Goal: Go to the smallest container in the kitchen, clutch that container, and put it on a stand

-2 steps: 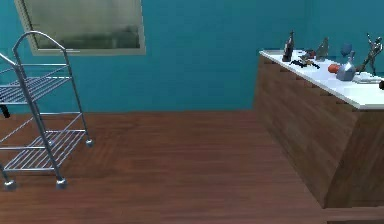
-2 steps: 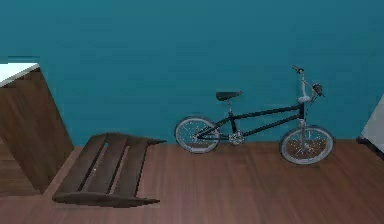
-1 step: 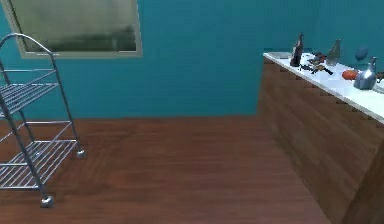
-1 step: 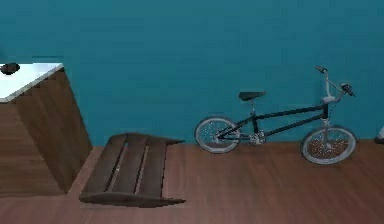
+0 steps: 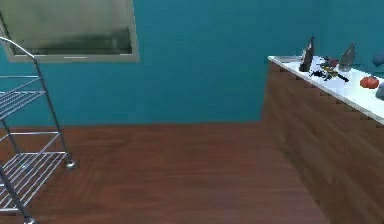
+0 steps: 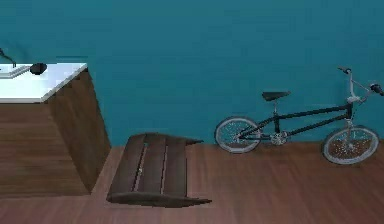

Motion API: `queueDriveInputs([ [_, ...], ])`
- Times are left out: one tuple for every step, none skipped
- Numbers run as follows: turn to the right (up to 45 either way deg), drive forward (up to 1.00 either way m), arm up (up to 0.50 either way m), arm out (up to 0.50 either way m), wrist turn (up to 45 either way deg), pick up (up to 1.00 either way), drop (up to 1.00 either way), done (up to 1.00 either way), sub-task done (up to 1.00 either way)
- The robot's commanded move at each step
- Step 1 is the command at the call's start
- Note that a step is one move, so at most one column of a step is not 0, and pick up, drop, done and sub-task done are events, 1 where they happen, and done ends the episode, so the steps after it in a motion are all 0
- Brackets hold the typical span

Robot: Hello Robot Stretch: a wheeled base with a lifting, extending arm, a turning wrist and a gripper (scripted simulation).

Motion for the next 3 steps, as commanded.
queueDriveInputs([
  [33.0, 0.0, 0.0, 0.0, 0.0, 0.0, 0.0, 0.0, 0.0],
  [0.0, 0.65, 0.0, 0.0, 0.0, 0.0, 0.0, 0.0, 0.0],
  [-27.0, 0.0, 0.0, 0.0, 0.0, 0.0, 0.0, 0.0, 0.0],
])
